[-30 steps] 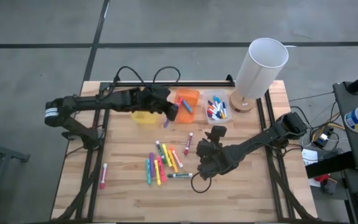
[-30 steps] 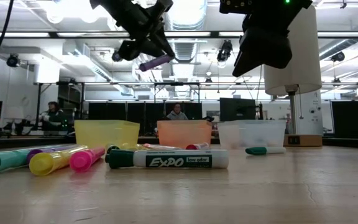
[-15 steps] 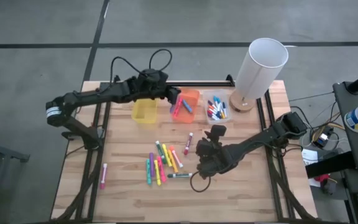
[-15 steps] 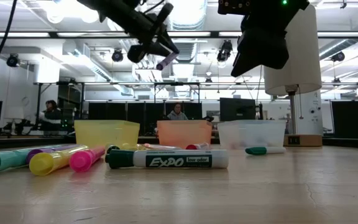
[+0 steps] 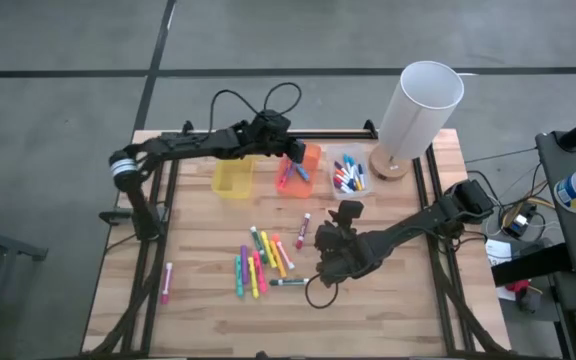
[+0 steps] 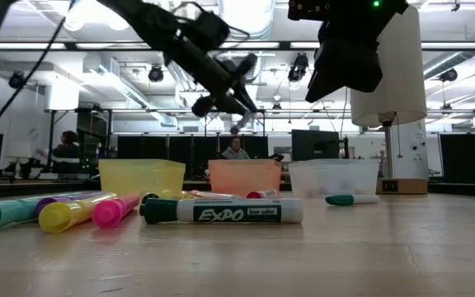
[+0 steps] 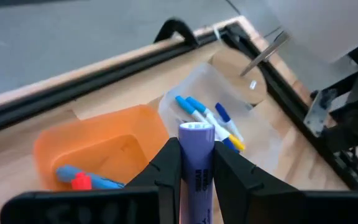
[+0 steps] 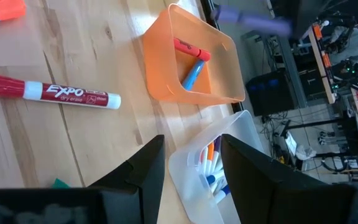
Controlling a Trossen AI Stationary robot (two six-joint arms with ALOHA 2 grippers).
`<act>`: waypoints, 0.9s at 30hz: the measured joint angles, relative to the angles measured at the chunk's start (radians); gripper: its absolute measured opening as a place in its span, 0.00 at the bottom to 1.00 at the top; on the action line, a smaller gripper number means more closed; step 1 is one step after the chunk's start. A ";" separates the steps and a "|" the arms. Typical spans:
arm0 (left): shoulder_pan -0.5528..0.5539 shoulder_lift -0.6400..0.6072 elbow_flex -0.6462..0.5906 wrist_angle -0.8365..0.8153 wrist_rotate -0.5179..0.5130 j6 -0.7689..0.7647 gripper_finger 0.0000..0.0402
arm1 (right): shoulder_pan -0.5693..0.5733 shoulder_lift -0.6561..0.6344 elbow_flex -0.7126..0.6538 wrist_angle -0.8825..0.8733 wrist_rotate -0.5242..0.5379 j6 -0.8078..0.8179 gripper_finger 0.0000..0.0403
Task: Pick & Place Markers
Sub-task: Put the left purple highlighter into the orange bin
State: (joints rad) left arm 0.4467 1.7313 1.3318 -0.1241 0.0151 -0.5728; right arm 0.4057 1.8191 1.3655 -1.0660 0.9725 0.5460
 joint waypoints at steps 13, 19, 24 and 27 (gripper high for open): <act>0.029 0.243 0.122 -0.030 0.011 -0.002 0.16 | 0.002 0.000 0.000 -0.001 -0.004 -0.008 0.37; 0.030 0.301 0.145 -0.042 0.019 -0.002 0.16 | 0.002 0.000 0.000 -0.002 -0.005 -0.008 0.37; 0.036 0.312 0.140 -0.045 0.019 -0.003 0.16 | 0.002 0.000 0.000 -0.002 -0.005 -0.008 0.37; 0.038 0.315 0.139 -0.058 0.019 -0.003 0.16 | 0.002 0.000 0.000 -0.001 -0.005 -0.008 0.37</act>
State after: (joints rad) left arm 0.4847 2.0464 1.4708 -0.1824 0.0337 -0.5758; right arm 0.4076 1.8191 1.3655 -1.0674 0.9680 0.5377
